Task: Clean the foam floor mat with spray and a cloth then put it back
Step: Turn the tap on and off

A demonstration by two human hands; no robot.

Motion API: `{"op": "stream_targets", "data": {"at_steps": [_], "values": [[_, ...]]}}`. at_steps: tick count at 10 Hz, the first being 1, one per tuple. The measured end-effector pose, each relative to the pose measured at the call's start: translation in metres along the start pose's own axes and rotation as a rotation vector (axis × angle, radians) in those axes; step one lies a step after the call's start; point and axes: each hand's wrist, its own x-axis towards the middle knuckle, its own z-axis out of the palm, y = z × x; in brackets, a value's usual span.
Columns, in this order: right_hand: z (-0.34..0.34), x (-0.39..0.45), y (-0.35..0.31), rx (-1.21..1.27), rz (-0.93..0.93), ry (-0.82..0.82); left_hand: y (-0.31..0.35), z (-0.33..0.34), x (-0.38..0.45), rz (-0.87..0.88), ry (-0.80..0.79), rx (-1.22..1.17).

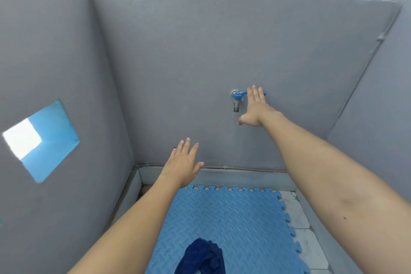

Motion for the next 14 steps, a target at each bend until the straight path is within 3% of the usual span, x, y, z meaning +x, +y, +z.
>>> {"op": "stream_targets", "data": {"at_steps": [2,3,5,10,14], "values": [[0.0,0.004,0.014,-0.081,-0.057,0.043,-0.004,-0.005,0.003,0.022,0.036,0.032],[0.0,0.009,0.01,-0.19,-0.054,0.141,-0.006,-0.008,-0.005,0.041,0.056,0.052],[-0.002,0.007,-0.025,-0.472,0.118,0.152,-0.019,-0.012,-0.016,0.019,0.086,0.075],[-0.009,-0.009,-0.019,-0.186,0.062,0.055,-0.022,-0.003,-0.015,-0.042,0.025,0.052],[-0.011,-0.013,-0.023,-0.231,0.083,0.019,-0.027,-0.004,-0.007,-0.045,0.024,0.072]]}}
